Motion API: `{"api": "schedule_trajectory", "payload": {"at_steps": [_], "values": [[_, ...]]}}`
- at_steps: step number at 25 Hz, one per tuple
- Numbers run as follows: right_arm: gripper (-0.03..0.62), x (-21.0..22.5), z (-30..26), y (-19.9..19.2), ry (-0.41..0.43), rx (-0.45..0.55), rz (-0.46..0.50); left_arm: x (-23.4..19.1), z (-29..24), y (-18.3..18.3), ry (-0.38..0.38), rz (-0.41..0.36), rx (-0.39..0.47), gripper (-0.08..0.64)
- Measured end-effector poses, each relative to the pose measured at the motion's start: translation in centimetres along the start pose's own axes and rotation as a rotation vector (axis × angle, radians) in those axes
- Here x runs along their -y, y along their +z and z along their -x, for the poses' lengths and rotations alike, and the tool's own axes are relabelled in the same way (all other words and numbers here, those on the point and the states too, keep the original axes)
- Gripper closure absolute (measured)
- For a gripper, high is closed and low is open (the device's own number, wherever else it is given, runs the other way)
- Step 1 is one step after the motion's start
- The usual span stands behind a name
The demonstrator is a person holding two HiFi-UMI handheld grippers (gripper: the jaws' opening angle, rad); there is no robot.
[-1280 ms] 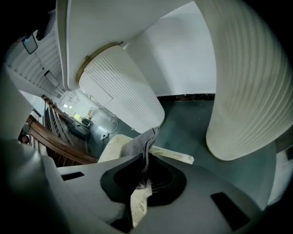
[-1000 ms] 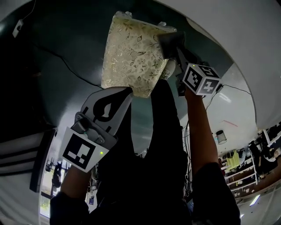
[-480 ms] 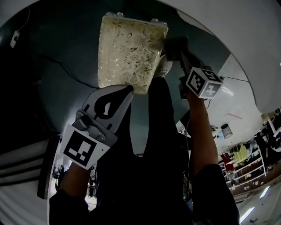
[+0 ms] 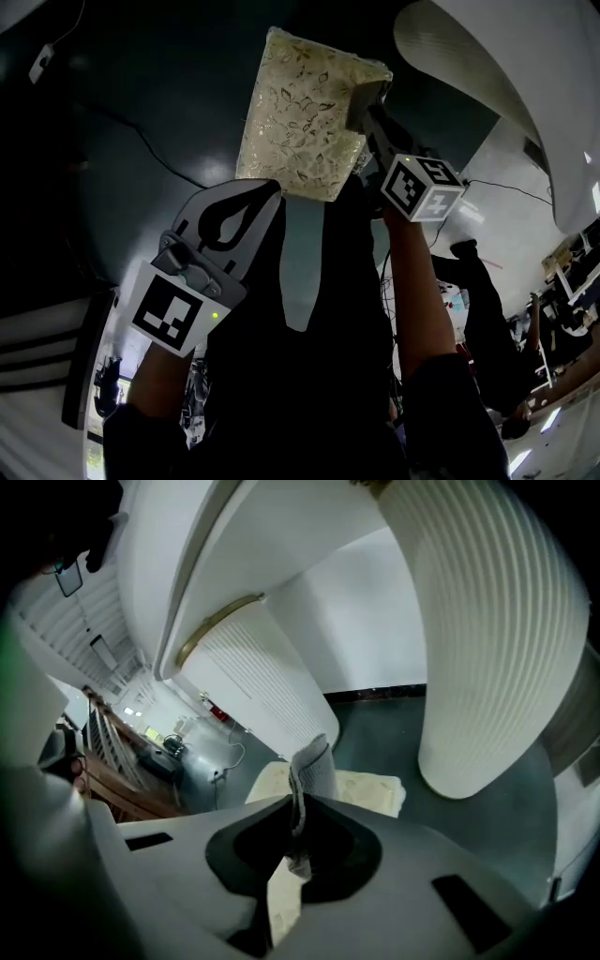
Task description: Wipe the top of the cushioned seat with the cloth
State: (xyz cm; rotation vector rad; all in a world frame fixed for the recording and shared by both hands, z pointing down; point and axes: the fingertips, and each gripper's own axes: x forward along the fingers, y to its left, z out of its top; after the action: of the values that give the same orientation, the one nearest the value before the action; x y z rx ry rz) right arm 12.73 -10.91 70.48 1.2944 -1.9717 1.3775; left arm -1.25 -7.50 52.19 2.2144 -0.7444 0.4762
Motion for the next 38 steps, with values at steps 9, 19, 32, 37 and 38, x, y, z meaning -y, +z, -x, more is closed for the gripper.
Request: {"api": "schedule_trajectory", "payload": {"at_steps": [9,19,32,37,38], "values": [[0.559,-11.5,-5.8,-2.3,0.156,-0.079,0.088,-4.0,6.2,-1.4,0.074,0.047,0.052,0.554],[0.560,-13.0,-8.8,-6.8,0.187,-0.173,0.092,-4.8,7.9,-3.2,0.115,0.068,0.053,0.554],[0.559,-1.4,-2.7,-8.5,0.054,-0.167,0.009,1.2,1.5,-2.6,0.036,0.023,-0.004,0.554],[0.559,2.4,0.2,-8.9,0.018,-0.147,-0.039,3.9,-1.6,-1.8,-0.004,-0.010,-0.021,0.554],[0.560,3.0,0.7,-9.0,0.011,-0.143,-0.049,4.4,-2.1,-1.7,-0.013,-0.016,-0.027,0.554]]}}
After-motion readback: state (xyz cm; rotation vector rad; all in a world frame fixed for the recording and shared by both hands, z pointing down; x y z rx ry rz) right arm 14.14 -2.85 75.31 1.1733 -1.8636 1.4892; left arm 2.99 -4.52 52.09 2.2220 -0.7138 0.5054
